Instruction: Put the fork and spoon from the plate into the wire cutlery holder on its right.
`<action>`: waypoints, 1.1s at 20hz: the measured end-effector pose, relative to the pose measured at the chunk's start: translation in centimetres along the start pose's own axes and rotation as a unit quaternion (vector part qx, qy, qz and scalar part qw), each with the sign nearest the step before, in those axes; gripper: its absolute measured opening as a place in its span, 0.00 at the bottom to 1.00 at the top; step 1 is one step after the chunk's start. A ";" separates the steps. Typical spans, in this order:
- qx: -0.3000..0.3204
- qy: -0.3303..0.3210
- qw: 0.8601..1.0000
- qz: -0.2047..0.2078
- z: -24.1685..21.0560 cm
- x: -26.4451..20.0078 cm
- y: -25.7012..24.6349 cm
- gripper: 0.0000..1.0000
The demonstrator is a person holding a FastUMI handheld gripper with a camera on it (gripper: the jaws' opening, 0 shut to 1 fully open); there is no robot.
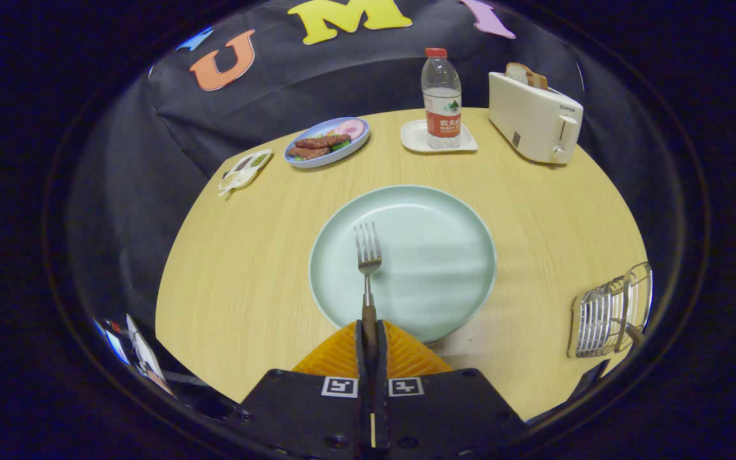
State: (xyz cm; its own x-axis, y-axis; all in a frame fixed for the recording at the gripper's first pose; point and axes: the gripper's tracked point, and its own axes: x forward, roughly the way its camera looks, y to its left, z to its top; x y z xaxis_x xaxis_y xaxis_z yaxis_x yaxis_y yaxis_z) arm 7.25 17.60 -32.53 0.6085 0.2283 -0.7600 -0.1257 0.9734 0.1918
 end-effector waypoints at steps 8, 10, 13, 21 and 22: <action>-0.042 -0.020 0.999 -0.016 0.0 -7.3 -7.3 0.03; -0.056 -0.031 0.998 -0.026 -0.1 -8.7 -9.7 0.03; -0.068 -0.042 0.996 -0.044 -0.5 -10.9 -13.1 0.03; 0.004 0.023 0.998 -0.056 -3.5 -16.4 -18.4 0.03; 0.010 0.027 0.998 -0.065 -3.4 -17.0 -19.0 0.03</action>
State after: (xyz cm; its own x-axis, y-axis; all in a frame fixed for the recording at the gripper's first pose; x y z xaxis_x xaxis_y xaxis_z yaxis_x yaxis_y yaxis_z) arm -3.41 -4.67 -25.33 0.5761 0.1022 -0.8110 -0.0335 0.9943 0.1015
